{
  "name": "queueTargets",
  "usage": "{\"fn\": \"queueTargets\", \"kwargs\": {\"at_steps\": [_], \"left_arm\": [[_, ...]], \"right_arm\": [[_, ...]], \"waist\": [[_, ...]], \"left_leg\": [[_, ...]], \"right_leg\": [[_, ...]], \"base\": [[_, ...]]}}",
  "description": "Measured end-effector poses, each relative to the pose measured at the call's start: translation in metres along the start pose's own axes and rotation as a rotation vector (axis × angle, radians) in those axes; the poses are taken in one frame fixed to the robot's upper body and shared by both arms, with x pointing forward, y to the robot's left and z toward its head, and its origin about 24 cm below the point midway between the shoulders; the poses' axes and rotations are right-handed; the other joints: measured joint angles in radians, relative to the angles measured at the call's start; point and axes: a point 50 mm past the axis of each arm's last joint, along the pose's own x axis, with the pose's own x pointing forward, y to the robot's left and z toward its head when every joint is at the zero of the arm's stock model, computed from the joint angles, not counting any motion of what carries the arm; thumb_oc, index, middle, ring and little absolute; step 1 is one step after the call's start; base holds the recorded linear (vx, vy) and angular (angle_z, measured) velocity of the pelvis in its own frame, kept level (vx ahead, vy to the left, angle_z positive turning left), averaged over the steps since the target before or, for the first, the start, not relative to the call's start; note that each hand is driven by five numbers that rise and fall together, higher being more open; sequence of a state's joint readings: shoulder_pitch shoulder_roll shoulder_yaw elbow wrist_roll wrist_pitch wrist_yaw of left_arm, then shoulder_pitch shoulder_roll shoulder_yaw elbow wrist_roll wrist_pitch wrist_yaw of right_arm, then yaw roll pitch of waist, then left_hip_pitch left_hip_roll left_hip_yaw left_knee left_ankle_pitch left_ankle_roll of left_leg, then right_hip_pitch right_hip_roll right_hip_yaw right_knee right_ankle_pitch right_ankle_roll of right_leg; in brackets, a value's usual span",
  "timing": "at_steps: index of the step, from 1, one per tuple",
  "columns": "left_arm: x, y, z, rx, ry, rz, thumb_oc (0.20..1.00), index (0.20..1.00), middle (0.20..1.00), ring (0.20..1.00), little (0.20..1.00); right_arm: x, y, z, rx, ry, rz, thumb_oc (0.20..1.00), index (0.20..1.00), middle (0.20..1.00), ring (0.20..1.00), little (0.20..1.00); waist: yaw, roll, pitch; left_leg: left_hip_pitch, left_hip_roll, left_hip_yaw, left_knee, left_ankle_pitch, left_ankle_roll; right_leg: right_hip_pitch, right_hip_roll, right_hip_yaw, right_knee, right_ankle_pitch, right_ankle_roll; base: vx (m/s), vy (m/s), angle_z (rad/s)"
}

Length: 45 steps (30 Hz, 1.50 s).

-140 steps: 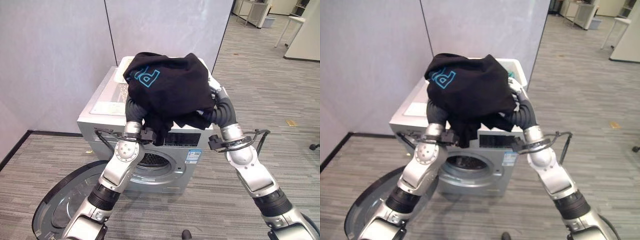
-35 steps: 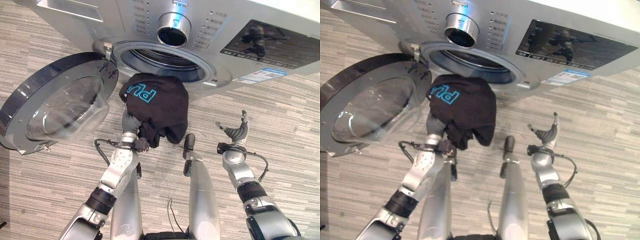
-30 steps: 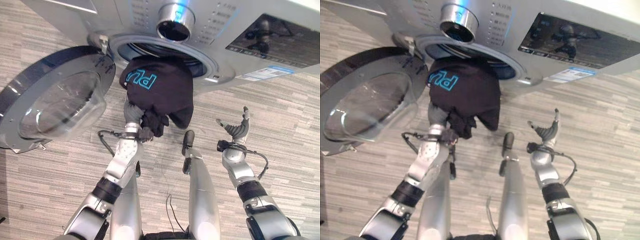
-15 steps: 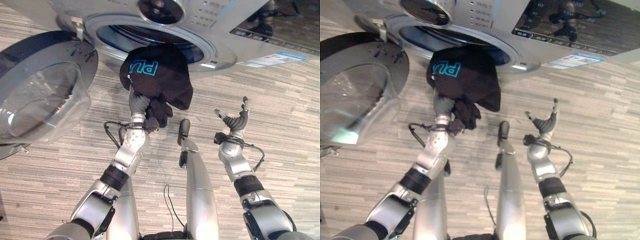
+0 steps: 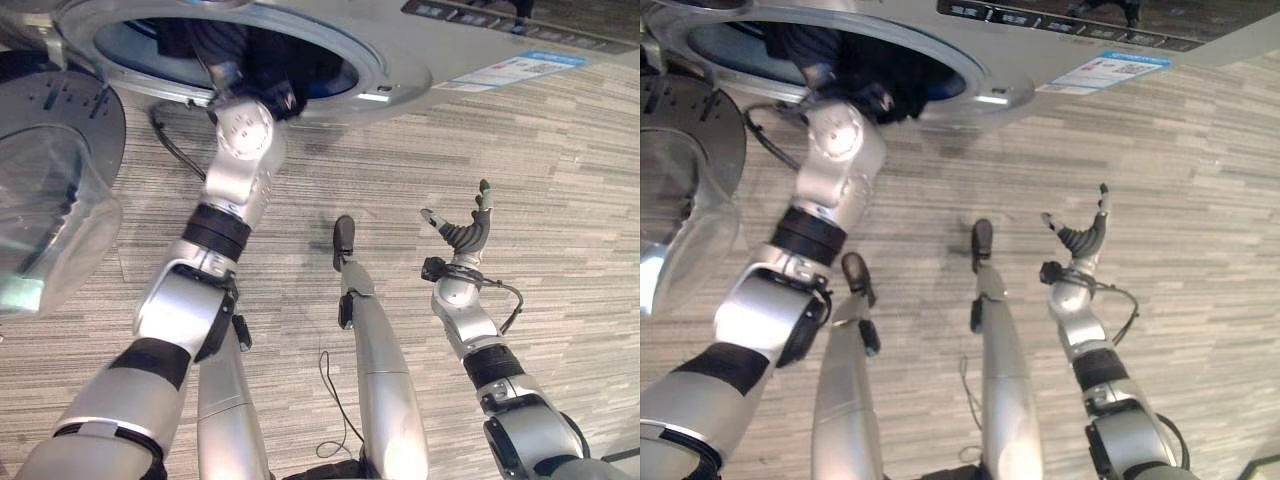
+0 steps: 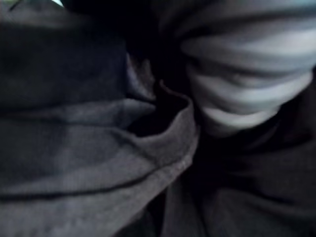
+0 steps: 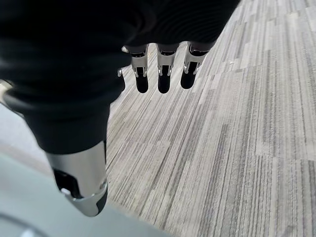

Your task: Grab the laundry basket,head to the washer,open it,put in the laundry and shut it.

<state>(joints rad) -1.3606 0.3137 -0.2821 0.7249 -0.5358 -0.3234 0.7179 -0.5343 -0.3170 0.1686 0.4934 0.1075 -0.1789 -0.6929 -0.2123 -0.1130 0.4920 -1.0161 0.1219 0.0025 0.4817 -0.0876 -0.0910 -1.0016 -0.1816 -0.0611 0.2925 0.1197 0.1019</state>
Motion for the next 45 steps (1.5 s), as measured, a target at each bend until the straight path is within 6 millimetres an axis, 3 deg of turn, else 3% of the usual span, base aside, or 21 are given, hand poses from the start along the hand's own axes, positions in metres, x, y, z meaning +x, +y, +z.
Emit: {"fn": "queueTargets", "kwargs": {"at_steps": [5,8,10,12,15,16,19,21,23,24,25,26,27,30,33,35,37,40,42,43,45], "left_arm": [[0.048,0.017,0.032,0.136,-0.012,0.132,0.200,0.200,0.200,0.200,0.200],[0.060,0.015,0.056,0.123,-0.044,0.139,0.200,0.200,0.200,0.200,0.200],[0.062,0.007,0.066,0.116,-0.063,0.117,0.200,0.200,0.200,0.200,0.200],[0.060,-0.029,0.097,0.047,-0.130,0.001,0.200,0.200,0.200,0.200,0.200],[0.051,-0.038,0.108,-0.058,-0.168,-0.066,0.216,0.216,0.216,0.216,0.216],[0.045,-0.038,0.111,-0.111,-0.184,-0.083,1.000,1.000,1.000,1.000,1.000],[0.040,-0.018,0.104,-0.189,-0.188,-0.055,1.000,1.000,1.000,1.000,1.000],[0.041,0.006,0.078,-0.135,-0.134,0.000,1.000,1.000,1.000,1.000,1.000],[0.041,0.019,0.066,-0.072,-0.128,0.014,1.000,1.000,1.000,1.000,1.000],[0.039,0.031,0.047,0.002,-0.089,0.022,1.000,1.000,1.000,1.000,1.000],[0.035,0.036,0.034,0.040,-0.060,0.020,1.000,1.000,1.000,1.000,1.000],[0.028,0.035,0.020,0.044,-0.019,0.010,1.000,1.000,1.000,1.000,1.000],[0.025,0.036,0.016,0.047,-0.009,0.003,1.000,1.000,1.000,1.000,1.000],[0.012,0.005,0.016,0.041,-0.027,-0.136,1.000,1.000,1.000,1.000,1.000],[0.003,0.011,-0.003,0.196,-0.015,-0.219,1.000,1.000,1.000,1.000,1.000],[0.005,0.012,0.001,0.214,-0.021,-0.243,1.000,1.000,1.000,1.000,1.000],[0.009,0.019,0.001,0.250,-0.013,-0.258,1.000,1.000,1.000,1.000,1.000],[0.007,0.015,0.002,0.294,-0.032,-0.308,1.000,1.000,1.000,1.000,1.000],[0.004,0.009,-0.001,0.393,-0.055,-0.360,1.000,1.000,1.000,1.000,1.000],[0.004,0.001,0.000,0.544,-0.111,-0.421,1.000,1.000,1.000,1.000,1.000],[0.005,-0.010,0.007,0.680,-0.195,-0.465,1.000,1.000,1.000,1.000,1.000]], "right_arm": [[0.007,-0.004,0.023,0.036,-0.106,0.024,1.000,1.000,1.000,1.000,1.000],[0.012,-0.015,0.025,0.002,-0.133,0.017,1.000,1.000,1.000,1.000,1.000],[0.014,-0.020,0.024,-0.015,-0.136,0.008,1.000,1.000,1.000,1.000,1.000],[0.020,-0.031,0.025,-0.044,-0.143,0.000,1.000,1.000,1.000,1.000,1.000],[0.019,-0.034,0.022,-0.045,-0.128,-0.003,1.000,1.000,1.000,1.000,1.000],[0.018,-0.035,0.020,-0.045,-0.122,-0.002,1.000,1.000,1.000,1.000,1.000],[0.010,-0.037,0.010,-0.057,-0.091,0.021,1.000,1.000,1.000,1.000,1.000],[0.004,-0.041,0.000,-0.076,-0.055,0.028,1.000,1.000,1.000,1.000,1.000],[0.002,-0.046,-0.006,-0.086,-0.035,0.021,1.000,1.000,1.000,1.000,1.000],[0.002,-0.045,-0.007,-0.083,-0.029,0.028,1.000,1.000,1.000,1.000,1.000],[0.000,-0.045,-0.009,-0.081,-0.022,0.029,1.000,1.000,1.000,1.000,1.000],[-0.005,-0.049,-0.015,-0.094,-0.010,0.029,1.000,1.000,1.000,1.000,1.000],[-0.005,-0.051,-0.015,-0.101,-0.013,0.029,1.000,1.000,1.000,1.000,1.000],[-0.007,-0.051,-0.023,-0.108,0.024,0.034,1.000,1.000,1.000,1.000,1.000],[-0.006,-0.046,-0.019,-0.092,0.004,0.048,1.000,1.000,1.000,1.000,1.000],[-0.004,-0.047,-0.018,-0.090,0.002,0.041,1.000,1.000,1.000,1.000,1.000],[-0.002,-0.048,-0.019,-0.094,0.011,0.042,1.000,1.000,1.000,1.000,1.000],[0.000,-0.054,-0.023,-0.098,0.032,0.018,1.000,1.000,1.000,1.000,1.000],[0.000,-0.054,-0.024,-0.094,0.035,0.018,1.000,1.000,1.000,1.000,1.000],[0.000,-0.054,-0.024,-0.094,0.035,0.019,1.000,1.000,1.000,1.000,1.000],[0.000,-0.054,-0.023,-0.091,0.032,0.023,1.000,1.000,1.000,1.000,1.000]], "waist": [[-0.036,-0.004,-0.003],[-0.049,-0.005,-0.003],[-0.051,-0.005,-0.003],[-0.048,-0.005,-0.003],[-0.051,-0.005,-0.002],[-0.050,-0.007,-0.001],[-0.052,-0.020,0.018],[-0.053,-0.022,0.018],[-0.050,-0.023,0.019],[-0.050,-0.028,0.018],[-0.051,-0.028,-0.010],[-0.049,-0.019,-0.073],[-0.035,-0.004,-0.096],[-0.027,-0.002,-0.095],[-0.002,-0.003,-0.095],[0.000,-0.003,-0.096],[0.003,-0.003,-0.096],[0.004,-0.002,-0.096],[0.007,-0.002,-0.096],[0.010,-0.002,-0.096],[0.024,0.000,-0.096]], "left_leg": [[-0.031,0.013,0.004,0.001,0.001,-0.001],[-0.044,0.015,0.005,0.000,0.002,-0.003],[-0.051,0.019,0.006,-0.003,0.002,-0.003],[-0.051,0.010,-0.001,-0.041,0.024,-0.010],[-0.046,0.006,-0.003,-0.071,0.041,-0.013],[-0.043,0.008,-0.002,-0.076,0.042,-0.013],[0.013,0.011,0.004,-0.090,0.045,-0.014],[0.077,0.011,0.004,-0.108,0.045,-0.015],[0.096,0.011,-0.003,-0.085,0.049,-0.020],[0.062,0.006,-0.014,0.043,0.053,-0.028],[0.008,0.000,-0.020,0.072,0.041,-0.015],[-0.019,-0.005,-0.024,-0.023,0.071,0.009],[-0.033,0.002,-0.033,-0.092,0.126,0.025],[-0.021,-0.025,-0.042,-0.138,0.125,0.013],[0.000,-0.040,-0.038,-0.140,0.124,0.012],[-0.001,-0.045,-0.029,-0.154,0.119,0.006],[-0.003,-0.038,-0.023,-0.154,0.122,0.002],[-0.004,-0.038,-0.024,-0.173,0.130,-0.006],[-0.004,-0.037,-0.025,-0.176,0.133,-0.010],[-0.006,-0.037,-0.025,-0.176,0.136,-0.010],[-0.017,-0.038,-0.026,-0.174,0.137,-0.010]], "right_leg": [[-0.016,0.013,0.002,-0.038,0.023,-0.003],[-0.032,0.016,0.004,-0.044,0.028,-0.004],[-0.035,0.020,0.003,-0.054,0.031,-0.004],[-0.046,0.011,-0.002,-0.056,0.032,-0.004],[-0.049,0.007,-0.006,-0.063,0.033,-0.005],[-0.049,0.007,-0.006,-0.065,0.034,-0.005],[-0.016,0.004,0.001,-0.064,0.035,-0.008],[0.030,0.006,0.003,-0.069,0.037,-0.010],[0.063,0.007,-0.002,-0.073,0.039,-0.014],[0.107,0.007,-0.001,-0.086,0.039,-0.014],[0.094,0.003,0.000,-0.084,0.038,-0.015],[0.045,0.006,0.002,-0.077,0.037,-0.013],[0.023,0.020,-0.002,-0.060,0.023,-0.009],[-0.001,-0.011,-0.015,-0.029,0.010,-0.002],[0.013,-0.026,-0.009,-0.017,-0.002,0.013],[0.009,-0.028,-0.006,-0.017,-0.027,0.033],[-0.002,-0.022,-0.001,-0.011,-0.031,0.029],[-0.014,-0.021,-0.001,-0.002,-0.034,0.027],[-0.016,-0.021,-0.001,-0.002,-0.033,0.026],[-0.017,-0.021,-0.002,-0.001,-0.033,0.026],[-0.029,-0.022,-0.003,0.002,-0.033,0.026]], "base": [[0.04,-0.027,-0.06],[0.03,-0.032,-0.04],[0.05,-0.073,0.01],[0.03,-0.057,0.10],[0.02,-0.038,0.06],[0.02,-0.048,0.04],[0.00,-0.001,-0.13],[-0.01,0.016,-0.17],[-0.02,0.015,-0.10],[-0.02,0.005,-0.09],[-0.03,0.001,-0.19],[-0.02,-0.010,-0.36],[-0.02,-0.001,-0.24],[-0.02,0.010,0.17],[-0.02,0.016,0.06],[-0.02,0.018,0.07],[-0.02,0.012,-0.06],[-0.02,0.005,0.01],[0.00,0.000,0.00],[0.00,0.000,0.00],[0.00,0.000,0.00]]}}
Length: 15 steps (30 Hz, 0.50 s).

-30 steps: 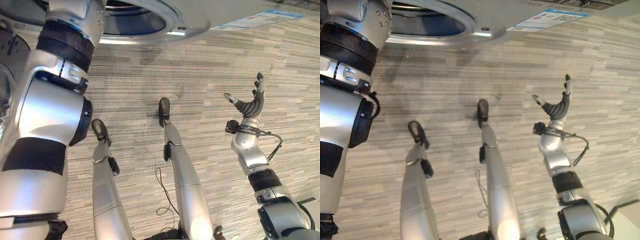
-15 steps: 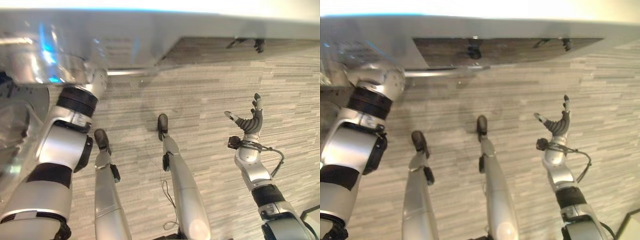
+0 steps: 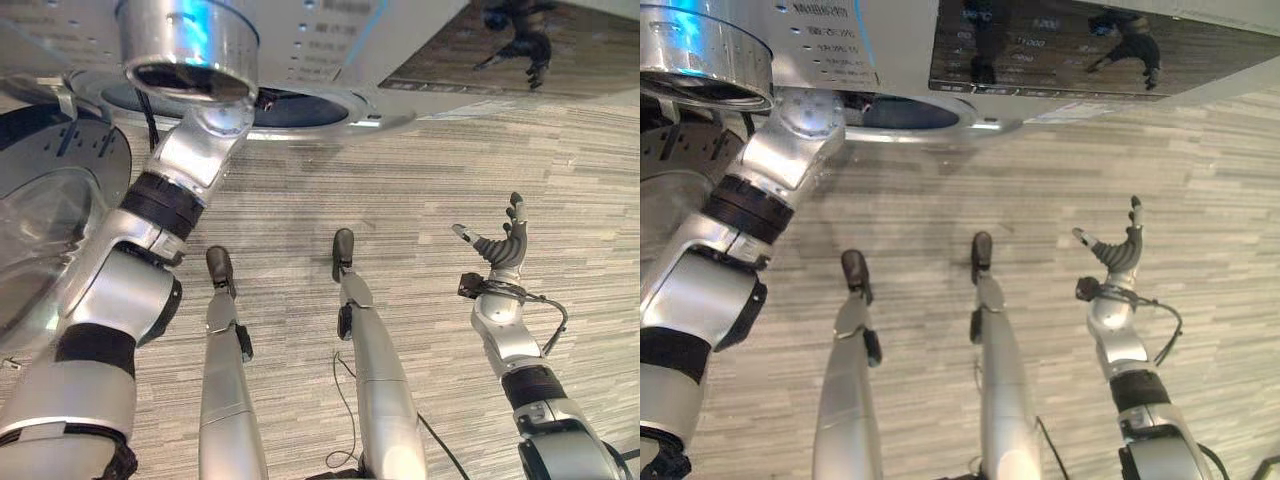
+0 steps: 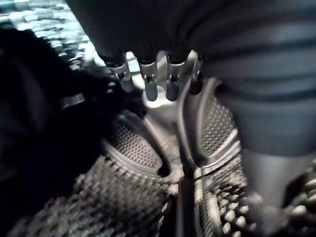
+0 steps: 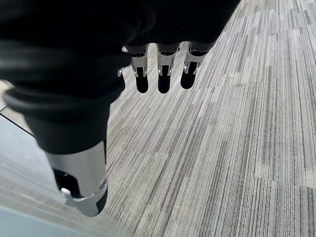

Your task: Grab the laundry basket,head to the washer,open it,put in the laundry and shut it.

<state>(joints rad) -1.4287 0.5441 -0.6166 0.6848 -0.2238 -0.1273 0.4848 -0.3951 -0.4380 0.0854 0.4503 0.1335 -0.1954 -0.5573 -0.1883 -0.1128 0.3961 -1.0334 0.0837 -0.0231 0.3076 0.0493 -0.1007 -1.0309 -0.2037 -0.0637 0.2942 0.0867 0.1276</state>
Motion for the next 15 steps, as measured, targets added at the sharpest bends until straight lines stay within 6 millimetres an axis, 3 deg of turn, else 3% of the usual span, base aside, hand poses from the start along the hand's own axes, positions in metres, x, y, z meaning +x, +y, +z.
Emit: {"fn": "queueTargets", "kwargs": {"at_steps": [3,5,8,10,14,15], "left_arm": [[-0.015,0.003,-0.001,0.133,-0.089,-0.083,1.000,1.000,1.000,1.000,1.000],[-0.036,-0.003,-0.018,0.133,-0.057,-0.157,1.000,1.000,1.000,1.000,1.000],[-0.105,-0.009,-0.061,0.055,0.084,-0.265,1.000,1.000,1.000,1.000,1.000],[-0.148,-0.012,-0.079,0.020,0.179,-0.356,1.000,1.000,1.000,1.000,1.000],[-0.211,0.015,-0.077,-0.184,0.313,-0.448,1.000,1.000,1.000,1.000,1.000],[-0.233,0.013,-0.084,-0.249,0.408,-0.531,1.000,1.000,1.000,1.000,1.000]], "right_arm": [[0.000,0.001,0.001,0.003,-0.005,0.018,1.000,1.000,1.000,1.000,1.000],[0.000,0.000,-0.002,-0.004,0.008,0.017,1.000,1.000,1.000,1.000,1.000],[-0.005,-0.003,-0.011,-0.020,0.039,0.038,1.000,1.000,1.000,1.000,1.000],[-0.011,-0.008,-0.021,-0.039,0.076,0.048,1.000,1.000,1.000,1.000,1.000],[-0.017,-0.019,-0.032,-0.044,0.147,0.050,1.000,1.000,1.000,1.000,1.000],[-0.024,-0.024,-0.042,-0.067,0.189,0.064,1.000,1.000,1.000,1.000,1.000]], "waist": [[0.023,0.003,0.002],[0.038,0.013,0.008],[0.059,0.035,0.009],[0.089,0.043,0.010],[0.105,0.062,0.017],[0.137,0.083,0.006]], "left_leg": [[0.006,-0.001,0.003,0.004,0.000,0.000],[0.034,-0.004,0.004,0.002,0.000,0.000],[0.119,-0.006,0.005,-0.045,0.004,-0.001],[0.158,-0.009,0.004,-0.088,0.017,0.003],[0.195,-0.008,0.009,-0.102,0.026,0.000],[0.229,-0.011,0.005,-0.103,0.020,0.005]], "right_leg": [[0.004,-0.003,0.000,0.002,0.000,0.000],[0.030,-0.006,0.000,0.005,-0.002,0.000],[0.097,-0.008,-0.001,-0.004,-0.013,0.001],[0.123,-0.010,-0.004,-0.012,-0.020,-0.001],[0.162,-0.010,-0.005,-0.036,-0.006,-0.001],[0.201,-0.014,-0.013,-0.037,-0.014,0.002]], "base": [[0.00,0.000,0.00],[-0.01,0.018,0.01],[-0.02,0.039,0.03],[-0.03,0.054,0.05],[-0.01,0.034,0.01],[0.01,0.032,0.12]]}}
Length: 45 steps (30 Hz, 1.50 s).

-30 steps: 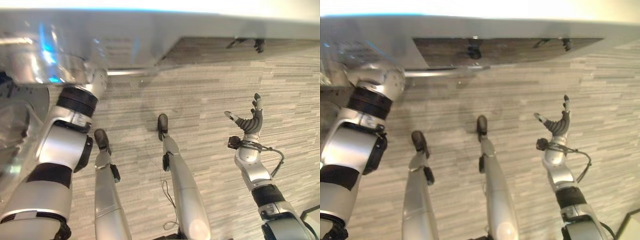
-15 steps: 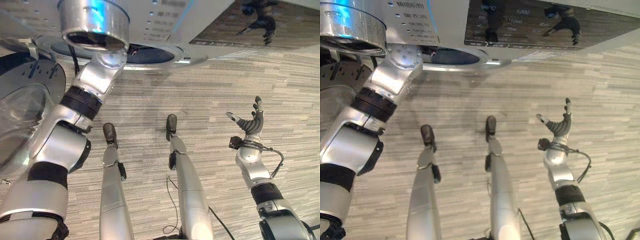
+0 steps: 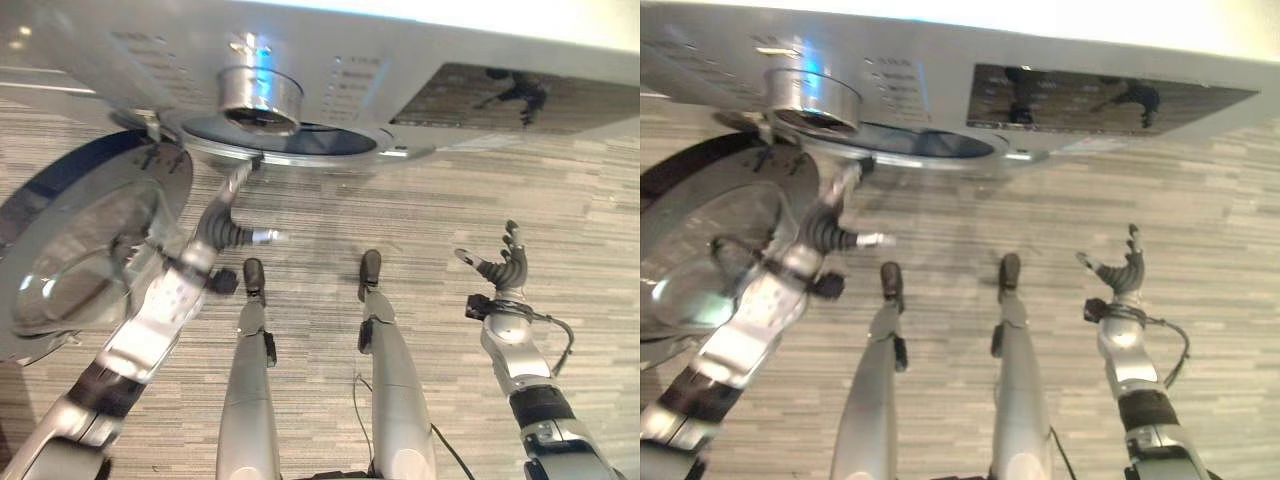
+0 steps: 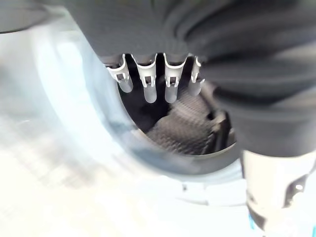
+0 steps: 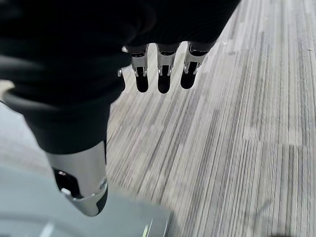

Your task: Grab the laundry basket,head to the washer,open it,put in the laundry and shut it.

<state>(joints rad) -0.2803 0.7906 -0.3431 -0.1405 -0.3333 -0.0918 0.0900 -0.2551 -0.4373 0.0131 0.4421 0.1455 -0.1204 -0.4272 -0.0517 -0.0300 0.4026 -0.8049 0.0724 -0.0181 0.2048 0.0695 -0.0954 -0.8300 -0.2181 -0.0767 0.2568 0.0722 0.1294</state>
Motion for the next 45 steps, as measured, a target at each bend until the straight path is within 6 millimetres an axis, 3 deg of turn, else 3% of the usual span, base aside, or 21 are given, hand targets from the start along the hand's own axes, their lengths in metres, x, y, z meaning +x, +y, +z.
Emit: {"fn": "queueTargets", "kwargs": {"at_steps": [3,7,11,12,13,14,15,17,19,21,25,26,29,32,33,35,37,38,40,42,45], "left_arm": [[-0.022,-0.017,-0.006,-0.236,0.028,-0.052,1.000,1.000,1.000,1.000,1.000],[-0.032,-0.039,-0.018,-0.450,0.065,-0.042,1.000,1.000,1.000,1.000,1.000],[-0.053,-0.056,-0.044,-0.673,0.150,0.115,1.000,1.000,1.000,1.000,1.000],[-0.060,-0.055,-0.051,-0.678,0.182,0.147,1.000,1.000,1.000,1.000,1.000],[-0.062,-0.056,-0.054,-0.681,0.201,0.154,1.000,1.000,1.000,1.000,1.000],[-0.058,-0.061,-0.062,-0.699,0.221,0.166,1.000,1.000,1.000,1.000,1.000],[-0.060,-0.063,-0.071,-0.721,0.255,0.208,1.000,1.000,1.000,1.000,1.000],[-0.082,-0.058,-0.082,-0.696,0.328,0.249,1.000,1.000,1.000,1.000,1.000],[-0.079,-0.054,-0.082,-0.662,0.326,0.244,1.000,1.000,1.000,1.000,1.000],[-0.078,-0.055,-0.083,-0.665,0.336,0.244,1.000,1.000,1.000,1.000,1.000],[-0.078,-0.058,-0.089,-0.608,0.374,0.217,1.000,1.000,1.000,1.000,1.000],[-0.078,-0.058,-0.090,-0.601,0.380,0.218,1.000,1.000,1.000,1.000,1.000],[-0.076,-0.058,-0.088,-0.625,0.363,0.229,1.000,1.000,1.000,1.000,1.000],[-0.076,-0.059,-0.088,-0.625,0.363,0.207,1.000,1.000,1.000,1.000,1.000],[-0.078,-0.058,-0.089,-0.599,0.372,0.202,1.000,1.000,1.000,1.000,1.000],[-0.084,-0.061,-0.092,-0.601,0.394,0.199,1.000,1.000,1.000,1.000,1.000],[-0.088,-0.060,-0.093,-0.580,0.407,0.157,1.000,1.000,1.000,1.000,1.000],[-0.090,-0.067,-0.094,-0.594,0.420,0.135,1.000,1.000,1.000,1.000,1.000],[-0.090,-0.080,-0.092,-0.634,0.424,0.116,1.000,1.000,1.000,1.000,1.000],[-0.085,-0.093,-0.087,-0.674,0.400,0.070,1.000,1.000,1.000,1.000,1.000],[-0.077,-0.092,-0.083,-0.673,0.369,0.046,1.000,1.000,1.000,1.000,1.000]], "right_arm": [[-0.001,0.002,-0.005,-0.006,0.025,0.023,1.000,1.000,1.000,1.000,1.000],[-0.006,0.006,-0.012,-0.023,0.046,0.062,1.000,1.000,1.000,1.000,1.000],[-0.035,-0.010,-0.061,-0.102,0.215,0.055,1.000,1.000,1.000,1.000,1.000],[-0.044,-0.014,-0.070,-0.116,0.245,0.057,1.000,1.000,1.000,1.000,1.000],[-0.045,-0.018,-0.071,-0.118,0.248,0.047,1.000,1.000,1.000,1.000,1.000],[-0.054,-0.032,-0.080,-0.109,0.286,-0.001,1.000,1.000,1.000,1.000,1.000],[-0.061,-0.044,-0.086,-0.089,0.315,-0.055,1.000,1.000,1.000,1.000,1.000],[-0.056,-0.047,-0.076,-0.053,0.279,-0.079,1.000,1.000,1.000,1.000,1.000],[-0.053,-0.058,-0.069,-0.036,0.252,-0.124,1.000,1.000,1.000,1.000,1.000],[-0.051,-0.063,-0.063,-0.008,0.226,-0.169,1.000,1.000,1.000,1.000,1.000],[-0.039,-0.077,-0.029,-0.043,0.078,-0.222,1.000,1.000,1.000,1.000,1.000],[-0.037,-0.086,-0.011,-0.076,-0.001,-0.255,1.000,1.000,1.000,1.000,1.000],[-0.033,-0.112,0.027,-0.141,-0.170,-0.363,1.000,1.000,1.000,1.000,1.000],[-0.028,-0.141,0.074,-0.230,-0.366,-0.475,1.000,1.000,1.000,1.000,1.000],[-0.028,-0.149,0.087,-0.259,-0.423,-0.503,1.000,1.000,1.000,1.000,1.000],[-0.028,-0.152,0.112,-0.326,-0.526,-0.486,1.000,1.000,1.000,1.000,1.000],[-0.024,-0.157,0.129,-0.393,-0.591,-0.476,1.000,1.000,1.000,1.000,1.000],[-0.019,-0.163,0.143,-0.432,-0.631,-0.478,1.000,1.000,1.000,1.000,1.000],[-0.010,-0.166,0.161,-0.492,-0.669,-0.441,1.000,1.000,1.000,1.000,1.000],[0.005,-0.161,0.196,-0.572,-0.732,-0.342,1.000,1.000,1.000,1.000,1.000],[0.013,-0.158,0.225,-0.615,-0.774,-0.282,1.000,1.000,1.000,1.000,1.000]], "waist": [[0.008,0.005,-0.002],[0.011,0.002,-0.022],[0.013,0.001,-0.029],[0.018,-0.006,-0.071],[0.017,0.008,-0.087],[-0.004,0.022,-0.097],[-0.015,0.028,-0.122],[-0.016,0.023,-0.178],[-0.018,0.008,-0.200],[-0.025,0.006,-0.203],[-0.048,0.015,-0.208],[-0.053,0.016,-0.209],[-0.055,0.026,-0.221],[-0.070,0.025,-0.222],[-0.076,0.007,-0.232],[-0.070,-0.023,-0.247],[-0.072,-0.081,-0.267],[-0.071,-0.064,-0.263],[-0.054,-0.023,-0.265],[-0.045,0.012,-0.263],[-0.051,0.006,-0.259]], "left_leg": [[0.081,-0.006,-0.003,0.000,-0.011,0.006],[0.181,-0.009,-0.005,-0.011,-0.027,0.011],[0.421,-0.007,-0.055,-0.044,-0.043,0.016],[0.434,-0.003,-0.055,-0.054,-0.047,0.020],[0.426,0.006,-0.027,-0.034,-0.060,0.032],[0.438,0.047,0.075,0.020,-0.113,0.076],[0.462,0.099,0.171,0.094,-0.125,0.096],[0.537,0.080,0.206,0.075,-0.157,0.031],[0.550,0.037,0.217,0.070,-0.160,0.047],[0.579,0.011,0.221,0.064,-0.168,0.066],[0.650,-0.026,0.219,0.043,-0.189,0.105],[0.677,-0.039,0.198,0.014,-0.187,0.125],[0.682,-0.040,0.174,-0.018,-0.172,0.138],[0.680,-0.045,0.125,-0.025,-0.166,0.140],[0.692,-0.048,0.088,-0.038,-0.164,0.138],[0.718,-0.049,0.049,-0.055,-0.169,0.105],[0.736,-0.072,0.008,-0.067,-0.170,0.049],[0.739,-0.044,-0.023,-0.062,-0.177,0.026],[0.744,0.004,-0.032,-0.079,-0.174,0.021],[0.782,0.039,-0.025,-0.122,-0.166,0.009],[0.823,0.058,-0.023,-0.161,-0.159,-0.016]], "right_leg": [[0.091,-0.009,-0.013,-0.005,-0.011,0.006],[0.196,-0.011,-0.018,-0.014,-0.032,0.014],[0.474,-0.017,-0.102,-0.022,-0.094,0.013],[0.480,-0.018,-0.105,-0.022,-0.107,0.006],[0.512,-0.014,-0.119,-0.012,-0.127,0.008],[0.583,-0.032,-0.163,-0.024,-0.141,-0.006],[0.634,-0.049,-0.200,-0.048,-0.141,-0.005],[0.673,-0.061,-0.160,-0.068,-0.120,0.027],[0.685,-0.104,-0.157,-0.075,-0.100,0.038],[0.693,-0.127,-0.150,-0.041,-0.076,0.021],[0.644,-0.162,-0.054,0.130,0.022,0.033],[0.597,-0.162,0.013,0.221,0.000,0.045],[0.605,-0.102,0.026,0.040,-0.075,0.059],[0.654,-0.080,0.038,-0.258,-0.047,0.078],[0.649,-0.090,0.038,-0.286,-0.024,0.069],[0.660,-0.097,0.038,-0.343,0.016,0.059],[0.693,-0.099,0.049,-0.344,0.018,0.044],[0.689,-0.073,0.040,-0.307,0.104,0.075],[0.691,-0.015,0.034,-0.305,0.100,0.059],[0.701,0.022,0.036,-0.309,0.107,0.042],[0.726,0.040,0.034,-0.325,0.104,0.038]], "base": [[0.04,0.024,0.09],[0.06,-0.014,0.03],[0.07,-0.020,0.38],[0.10,0.036,0.56],[0.15,0.109,0.74],[0.15,0.251,1.06],[0.10,0.279,0.66],[0.08,0.226,-0.19],[0.19,0.304,-0.01],[0.09,0.234,0.09],[0.09,0.123,0.07],[0.14,-0.022,0.13],[0.15,-0.126,0.21],[0.10,-0.093,0.50],[0.21,-0.191,0.99],[0.15,-0.125,0.77],[0.09,-0.076,0.78],[0.14,-0.154,0.68],[0.10,-0.166,0.09],[0.08,-0.164,-0.27],[0.06,-0.121,-0.16]]}}
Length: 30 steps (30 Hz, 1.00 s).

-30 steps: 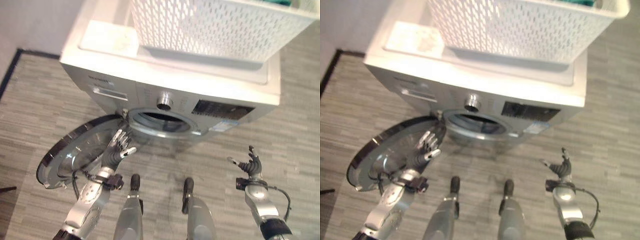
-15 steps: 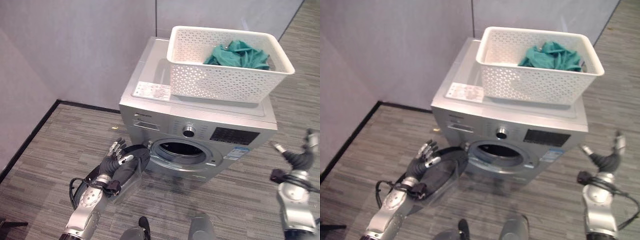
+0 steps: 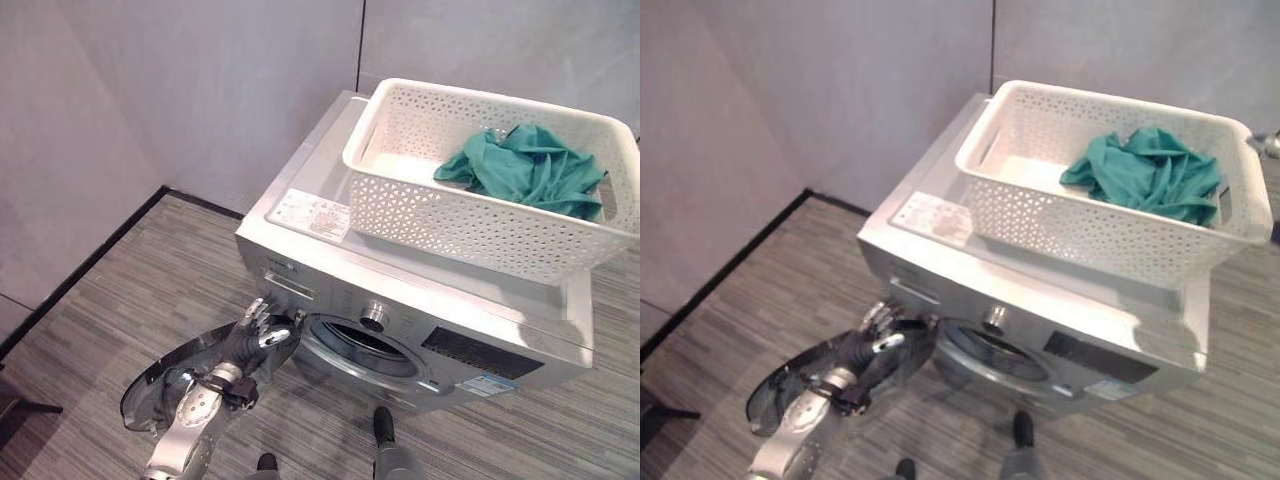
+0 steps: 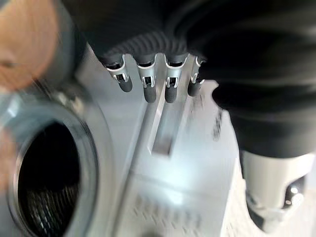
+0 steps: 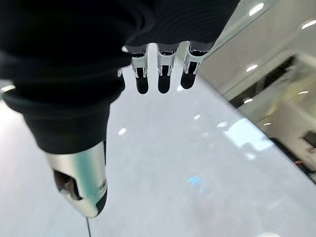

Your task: Grab the laundry basket,head to the washer,open it,put in the laundry and shut it.

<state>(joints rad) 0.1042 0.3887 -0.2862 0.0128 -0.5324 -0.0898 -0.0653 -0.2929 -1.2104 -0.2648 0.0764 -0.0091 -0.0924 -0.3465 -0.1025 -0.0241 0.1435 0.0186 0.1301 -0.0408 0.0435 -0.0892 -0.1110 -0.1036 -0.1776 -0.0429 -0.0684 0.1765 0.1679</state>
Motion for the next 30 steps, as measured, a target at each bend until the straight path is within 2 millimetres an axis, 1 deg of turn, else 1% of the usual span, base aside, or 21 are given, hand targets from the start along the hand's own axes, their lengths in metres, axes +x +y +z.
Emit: {"fn": "queueTargets", "kwargs": {"at_steps": [1,4,5,6,8,9,11,13,15,17,20,21,25,26,30], "left_arm": [[0.001,0.002,0.003,0.015,-0.006,-0.005,1.000,1.000,1.000,1.000,1.000],[0.003,0.007,0.007,0.053,0.002,-0.020,1.000,1.000,1.000,1.000,1.000],[0.001,0.010,0.007,0.058,0.011,-0.017,1.000,1.000,1.000,1.000,1.000],[0.001,0.010,0.008,0.089,0.024,-0.046,1.000,1.000,1.000,1.000,1.000],[0.001,0.010,0.006,0.089,0.036,-0.058,1.000,1.000,1.000,1.000,1.000],[0.000,0.008,0.004,0.088,0.045,-0.069,1.000,1.000,1.000,1.000,1.000],[-0.001,0.008,0.004,0.087,0.046,-0.078,1.000,1.000,1.000,1.000,1.000],[-0.004,0.008,-0.001,0.083,0.067,-0.076,1.000,1.000,1.000,1.000,1.000],[-0.007,0.009,-0.003,0.081,0.079,-0.079,1.000,1.000,1.000,1.000,1.000],[-0.012,0.014,-0.005,0.080,0.090,-0.067,1.000,1.000,1.000,1.000,1.000],[-0.016,0.016,-0.009,0.073,0.106,-0.060,1.000,1.000,1.000,1.000,1.000],[-0.019,0.019,-0.010,0.070,0.111,-0.044,1.000,1.000,1.000,1.000,1.000],[-0.024,0.023,-0.014,0.064,0.128,-0.027,1.000,1.000,1.000,1.000,1.000],[-0.024,0.024,-0.014,0.064,0.128,-0.023,1.000,1.000,1.000,1.000,1.000],[-0.025,0.024,-0.015,0.062,0.131,-0.027,1.000,1.000,1.000,1.000,1.000]], "right_arm": [[0.016,0.002,0.013,-0.002,-0.049,0.054,1.000,1.000,1.000,1.000,1.000],[0.038,0.015,0.031,0.006,-0.104,0.187,1.000,1.000,1.000,1.000,1.000],[0.049,0.023,0.037,0.009,-0.114,0.234,1.000,1.000,1.000,1.000,1.000],[0.065,0.029,0.044,-0.006,-0.109,0.309,1.000,1.000,1.000,1.000,1.000],[0.081,0.032,0.055,0.001,-0.107,0.347,1.000,1.000,1.000,1.000,1.000],[0.098,0.037,0.066,-0.009,-0.108,0.385,1.000,1.000,1.000,1.000,1.000],[0.109,0.035,0.075,-0.034,-0.107,0.428,1.000,1.000,1.000,1.000,1.000],[0.111,0.034,0.079,-0.044,-0.115,0.470,1.000,1.000,1.000,1.000,1.000],[0.109,0.039,0.075,-0.062,-0.098,0.513,1.000,1.000,1.000,1.000,1.000],[0.102,0.049,0.066,-0.114,-0.063,0.605,1.000,1.000,1.000,1.000,1.000],[0.093,0.056,0.055,-0.164,-0.029,0.695,1.000,1.000,1.000,1.000,1.000],[0.087,0.055,0.045,-0.197,-0.002,0.735,1.000,1.000,1.000,1.000,1.000],[0.077,0.040,0.024,-0.267,0.067,0.790,1.000,1.000,1.000,1.000,1.000],[0.071,0.032,0.014,-0.299,0.098,0.816,1.000,1.000,1.000,1.000,1.000],[0.059,0.018,0.000,-0.343,0.149,0.869,1.000,1.000,1.000,1.000,1.000]], "waist": [[-0.006,-0.009,-0.001],[-0.012,-0.058,0.009],[-0.016,-0.070,0.005],[-0.013,-0.091,-0.008],[-0.006,-0.106,-0.017],[-0.001,-0.109,-0.020],[0.007,-0.116,-0.025],[0.009,-0.119,-0.028],[0.011,-0.118,-0.027],[0.007,-0.114,-0.027],[0.007,-0.100,-0.020],[0.010,-0.093,-0.015],[0.012,-0.075,-0.003],[0.010,-0.067,0.002],[0.002,-0.053,0.011]], "left_leg": [[0.016,0.001,0.010,-0.020,0.001,-0.015],[0.034,0.005,0.020,-0.048,0.011,-0.027],[0.034,0.007,0.023,-0.051,0.011,-0.027],[0.031,0.011,0.026,-0.055,0.013,-0.030],[0.032,0.015,0.026,-0.063,0.017,-0.031],[0.030,0.016,0.032,-0.065,0.018,-0.031],[0.013,0.017,0.037,-0.068,0.018,-0.031],[-0.004,0.020,0.029,-0.069,0.023,-0.036],[-0.007,0.021,0.028,-0.069,0.023,-0.036],[-0.026,0.022,0.028,-0.074,0.023,-0.037],[-0.034,0.032,0.027,-0.081,0.027,-0.043],[-0.042,0.040,0.026,-0.082,0.029,-0.046],[-0.059,0.055,0.025,-0.085,0.035,-0.055],[-0.063,0.061,0.024,-0.085,0.036,-0.057],[-0.071,0.075,0.019,-0.086,0.039,-0.063]], "right_leg": [[0.009,0.000,0.006,-0.015,0.001,0.001],[0.013,0.002,0.009,-0.018,-0.001,0.005],[0.011,0.004,0.010,-0.018,-0.002,0.006],[-0.002,0.010,0.012,-0.018,-0.001,0.005],[-0.005,0.013,0.011,-0.018,0.006,-0.004],[-0.010,0.014,0.015,-0.019,0.006,-0.005],[-0.030,0.016,0.019,-0.019,0.007,-0.006],[-0.044,0.019,0.012,-0.018,0.010,-0.010],[-0.045,0.019,0.009,-0.018,0.010,-0.011],[-0.068,0.020,0.008,-0.018,0.009,-0.011],[-0.075,0.029,0.004,-0.018,0.010,-0.013],[-0.083,0.037,0.003,-0.018,0.009,-0.015],[-0.102,0.052,0.001,-0.018,0.011,-0.018],[-0.105,0.057,-0.001,-0.018,0.010,-0.020],[-0.107,0.068,-0.015,-0.018,0.006,-0.029]], "base": [[0.07,-0.133,-0.18],[0.05,-0.124,-0.10],[0.04,-0.093,-0.05],[0.04,-0.084,-0.06],[0.03,-0.073,-0.03],[0.02,-0.054,-0.06],[0.02,-0.052,-0.05],[0.00,-0.062,0.07],[-0.01,-0.046,0.05],[0.02,-0.070,-0.01],[0.02,-0.083,0.01],[0.02,-0.075,0.00],[0.02,-0.069,-0.01],[0.04,-0.071,0.00],[0.03,-0.052,0.03]]}}
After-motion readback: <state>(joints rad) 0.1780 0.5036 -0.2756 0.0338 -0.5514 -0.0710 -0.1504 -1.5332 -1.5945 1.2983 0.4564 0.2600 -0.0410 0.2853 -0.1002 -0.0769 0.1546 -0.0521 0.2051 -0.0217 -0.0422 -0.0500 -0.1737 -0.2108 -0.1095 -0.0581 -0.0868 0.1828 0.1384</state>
